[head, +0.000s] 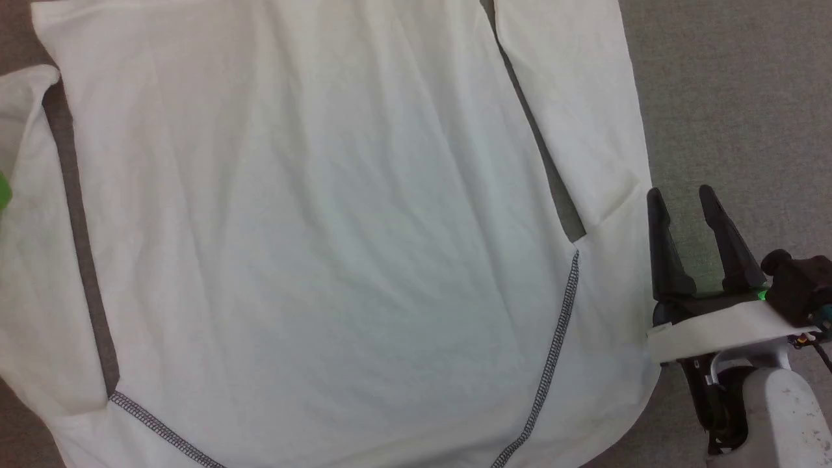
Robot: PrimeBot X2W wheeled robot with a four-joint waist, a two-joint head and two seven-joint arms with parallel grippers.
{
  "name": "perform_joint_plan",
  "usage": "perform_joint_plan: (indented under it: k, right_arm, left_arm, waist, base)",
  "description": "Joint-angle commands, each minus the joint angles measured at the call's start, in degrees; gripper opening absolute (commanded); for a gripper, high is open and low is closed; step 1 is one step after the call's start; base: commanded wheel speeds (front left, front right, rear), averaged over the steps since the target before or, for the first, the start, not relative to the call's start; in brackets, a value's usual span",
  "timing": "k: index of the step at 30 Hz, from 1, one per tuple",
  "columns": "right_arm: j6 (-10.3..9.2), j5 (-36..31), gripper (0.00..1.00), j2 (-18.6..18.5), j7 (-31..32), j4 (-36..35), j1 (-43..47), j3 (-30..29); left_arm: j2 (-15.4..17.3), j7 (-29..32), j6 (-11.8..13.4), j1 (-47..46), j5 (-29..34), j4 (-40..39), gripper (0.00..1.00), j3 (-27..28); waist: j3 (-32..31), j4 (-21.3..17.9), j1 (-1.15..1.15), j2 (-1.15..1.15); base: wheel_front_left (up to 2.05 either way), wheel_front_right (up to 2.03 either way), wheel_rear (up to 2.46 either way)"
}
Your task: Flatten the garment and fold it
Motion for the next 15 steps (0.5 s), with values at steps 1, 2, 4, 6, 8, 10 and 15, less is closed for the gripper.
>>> perform_joint_plan:
  k: [1,2,4,6,8,10,15]
  right_arm:
    - [-0.09,-0.3,1.0,0.0,0.0,0.1,-0.2,0.1]
    - [-0.09,-0.4,1.0,0.0,0.0,0.2,0.0,0.0]
    - [-0.09,-0.7,1.0,0.0,0.1,0.3,0.5,-0.3]
    - [-0.09,-0.9,1.0,0.0,0.5,0.3,1.4,-0.6]
    - [-0.09,-1.2,1.0,0.0,0.9,0.2,2.4,-0.9]
    - [-0.09,-1.3,1.0,0.0,1.4,0.2,3.8,-1.3]
    - [-0.09,-1.3,1.0,0.0,2.5,-0.1,7.0,-2.2]
  left_arm:
    - [-0.5,-1.6,-0.1,3.4,0.6,0.7,0.0,-0.2]
    - [-0.5,-3.2,-0.2,4.0,0.7,0.5,0.0,0.2]
    - [-0.2,-7.3,-0.8,5.6,1.4,0.1,0.0,1.0]
    - [0.2,-11.1,-1.3,7.5,2.1,-0.1,0.0,1.9]
    - [0.6,-14.3,-1.6,9.5,2.7,-0.3,0.0,2.9]
    - [1.1,-17.1,-1.6,12.1,2.9,-0.5,0.0,4.1]
    - [2.5,-20.6,-0.8,19.3,2.5,-2.0,0.0,8.0]
  waist:
    - [-2.7,1.4,-0.01,0.0]
    - [-3.5,1.7,-0.01,0.0]
    - [-5.7,2.4,-0.01,0.0]
    - [-8.0,3.2,-0.01,0.0]
    - [-10.2,4.1,-0.01,0.0]
    - [-13.0,5.2,-0.01,0.0]
    - [-18.0,7.3,-0.01,0.0]
  base:
    - [0.0,0.0,0.0]
    - [0.0,0.0,0.0]
    - [0.0,0.0,0.0]
    - [0.0,0.0,0.0]
    - [0.0,0.0,0.0]
    - [0.0,0.0,0.0]
    - [0.0,0.0,0.0]
